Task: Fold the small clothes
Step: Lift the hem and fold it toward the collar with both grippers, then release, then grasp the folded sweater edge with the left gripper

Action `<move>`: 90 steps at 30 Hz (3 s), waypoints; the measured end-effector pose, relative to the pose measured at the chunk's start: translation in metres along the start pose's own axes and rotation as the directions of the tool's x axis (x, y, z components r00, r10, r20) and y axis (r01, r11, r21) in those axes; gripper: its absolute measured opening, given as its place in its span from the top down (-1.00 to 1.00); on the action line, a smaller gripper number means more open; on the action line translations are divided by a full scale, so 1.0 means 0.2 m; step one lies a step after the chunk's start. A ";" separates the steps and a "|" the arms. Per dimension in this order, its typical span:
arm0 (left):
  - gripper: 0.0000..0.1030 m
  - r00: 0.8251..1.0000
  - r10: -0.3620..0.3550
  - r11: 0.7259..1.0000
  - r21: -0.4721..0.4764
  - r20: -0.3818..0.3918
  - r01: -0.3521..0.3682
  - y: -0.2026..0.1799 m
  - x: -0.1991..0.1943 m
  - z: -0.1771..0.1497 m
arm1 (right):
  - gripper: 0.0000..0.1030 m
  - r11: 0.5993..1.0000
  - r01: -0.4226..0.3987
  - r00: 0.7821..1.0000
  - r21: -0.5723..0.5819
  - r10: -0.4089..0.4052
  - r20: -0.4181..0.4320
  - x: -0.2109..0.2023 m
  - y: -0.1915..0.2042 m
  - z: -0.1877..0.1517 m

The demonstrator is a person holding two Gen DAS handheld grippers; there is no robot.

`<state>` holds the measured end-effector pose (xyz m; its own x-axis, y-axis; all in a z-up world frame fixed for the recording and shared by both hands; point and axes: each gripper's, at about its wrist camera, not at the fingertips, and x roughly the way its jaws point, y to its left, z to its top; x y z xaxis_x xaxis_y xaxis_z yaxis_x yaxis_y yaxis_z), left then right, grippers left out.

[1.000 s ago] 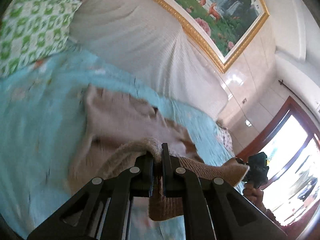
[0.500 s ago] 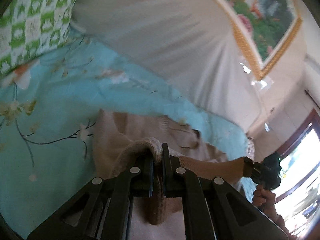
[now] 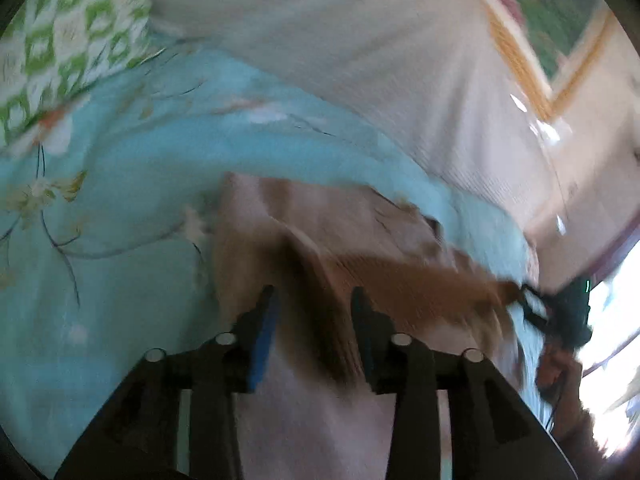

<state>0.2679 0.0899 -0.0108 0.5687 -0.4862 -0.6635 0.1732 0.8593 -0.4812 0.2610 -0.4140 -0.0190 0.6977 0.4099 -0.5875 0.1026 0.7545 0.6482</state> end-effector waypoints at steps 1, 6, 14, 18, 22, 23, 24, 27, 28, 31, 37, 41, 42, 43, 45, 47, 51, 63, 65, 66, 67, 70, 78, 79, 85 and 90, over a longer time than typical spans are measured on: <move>0.26 0.999 -0.033 0.999 0.035 -0.019 0.034 -0.06 -0.02 -0.04 | 0.02 0.999 -0.006 1.000 -0.037 0.006 0.010 -0.04 0.05 -0.02; 0.20 0.977 -0.126 0.967 0.199 -0.174 0.160 -0.39 0.11 -0.20 | 0.02 0.920 -0.151 0.970 -0.361 0.068 -0.233 0.08 0.45 -0.29; 0.34 0.958 0.016 0.956 0.285 -0.285 0.069 -0.40 0.53 0.04 | 0.08 0.851 -0.160 0.889 -0.500 -0.096 -0.448 0.61 0.53 -0.22; 0.48 0.973 0.085 0.975 0.219 -0.214 -0.037 -0.20 0.62 0.25 | 0.10 0.893 0.024 0.927 -0.448 -0.188 -0.325 0.71 0.36 0.05; 0.69 0.985 0.074 0.997 0.033 -0.156 -0.070 0.01 0.66 0.40 | 0.10 0.945 0.149 0.962 -0.293 -0.207 -0.179 0.69 0.18 0.23; 0.69 0.989 0.062 0.998 -0.014 -0.133 -0.065 0.05 0.64 0.42 | 0.10 0.958 0.148 0.971 -0.246 -0.188 -0.147 0.66 0.15 0.26; 0.69 0.992 0.068 0.996 -0.042 -0.102 -0.073 0.07 0.61 0.43 | 0.10 0.960 0.160 0.975 -0.229 -0.191 -0.117 0.63 0.15 0.27; 0.63 0.995 0.103 0.991 -0.079 -0.018 -0.104 0.11 0.49 0.41 | 0.06 0.947 0.215 0.973 -0.239 -0.230 -0.036 0.53 0.17 0.25; 0.48 0.993 0.115 0.989 -0.091 -0.006 -0.115 0.13 0.45 0.40 | 0.06 0.951 0.206 0.975 -0.229 -0.218 -0.029 0.48 0.17 0.24; 0.16 0.987 0.160 0.977 -0.144 0.009 -0.157 0.20 0.35 0.35 | 0.06 0.964 0.168 0.984 -0.207 -0.178 -0.029 0.38 0.18 0.19; 0.16 0.990 0.139 0.975 -0.182 0.036 -0.130 0.20 0.09 0.16 | -0.04 0.971 0.114 0.991 -0.211 -0.126 -0.042 0.17 0.27 -0.04; 0.15 0.993 0.106 0.981 -0.171 0.057 -0.095 0.12 -0.13 -0.02 | -0.09 0.973 0.088 0.994 -0.211 -0.101 -0.051 0.01 0.31 -0.24; 0.15 0.993 0.101 0.981 -0.170 0.055 -0.090 0.09 -0.15 -0.06 | -0.11 0.975 0.084 0.994 -0.206 -0.097 -0.054 -0.01 0.31 -0.27; 0.15 0.994 0.093 0.983 -0.166 0.054 -0.083 0.06 -0.18 -0.10 | -0.13 0.977 0.083 0.994 -0.198 -0.096 -0.058 -0.03 0.31 -0.31; 0.10 0.996 0.074 0.985 -0.162 0.047 -0.066 0.00 -0.24 -0.21 | -0.13 0.981 0.074 0.994 -0.180 -0.088 -0.071 -0.08 0.31 -0.38; 0.07 0.998 0.055 0.987 -0.154 0.029 -0.050 -0.05 -0.27 -0.31 | -0.14 0.982 0.076 0.993 -0.173 -0.090 -0.073 -0.11 0.31 -0.45; 0.07 1.000 0.017 0.984 -0.178 -0.011 -0.019 -0.11 -0.30 -0.47 | -0.14 0.985 0.074 0.993 -0.154 -0.087 -0.082 -0.17 0.30 -0.55; -0.23 0.998 0.020 0.968 -0.249 -0.066 -0.035 -0.13 -0.35 -0.74 | -0.25 0.988 0.075 0.992 -0.132 -0.088 -0.095 -0.29 0.28 -0.78; -0.24 0.998 0.021 0.968 -0.250 -0.067 -0.037 -0.13 -0.35 -0.75 | -0.25 0.990 0.067 0.991 -0.128 -0.081 -0.107 -0.29 0.28 -0.81; -0.24 0.997 0.022 0.966 -0.254 -0.068 -0.039 -0.13 -0.34 -0.76 | -0.25 0.990 0.065 0.990 -0.127 -0.079 -0.114 -0.29 0.28 -0.83; -0.24 0.997 0.019 0.965 -0.259 -0.072 -0.037 -0.13 -0.33 -0.76 | -0.25 0.990 0.064 0.990 -0.128 -0.080 -0.118 -0.29 0.29 -0.84; -0.26 0.997 0.025 0.958 -0.284 -0.078 -0.047 -0.12 -0.30 -0.77 | -0.25 0.990 0.062 0.988 -0.129 -0.079 -0.135 -0.28 0.29 -0.88; -0.37 1.000 -0.014 0.900 -0.435 -0.014 0.007 0.03 -0.19 -0.70 | -0.25 0.991 0.044 0.984 -0.126 -0.064 -0.166 -0.24 0.31 -0.88; -0.38 1.000 -0.018 0.893 -0.451 -0.004 0.014 0.04 -0.18 -0.69 | -0.25 0.991 0.042 0.984 -0.127 -0.063 -0.165 -0.24 0.31 -0.88; -0.31 0.996 0.040 0.871 -0.491 0.082 0.005 0.12 -0.13 -0.56 | -0.25 0.993 0.037 0.986 -0.115 -0.055 -0.160 -0.22 0.29 -0.83; 0.55 0.990 0.117 0.908 -0.413 0.077 -0.075 0.04 -0.05 -0.45 | -0.25 0.993 0.034 0.986 -0.117 -0.053 -0.161 -0.17 0.27 -0.76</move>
<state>0.1909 0.0873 -0.0598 0.6456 -0.3687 -0.6688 -0.2176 0.7506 -0.6239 0.1350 -0.3079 -0.0380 0.5682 0.4467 -0.6911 0.0424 0.8229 0.5667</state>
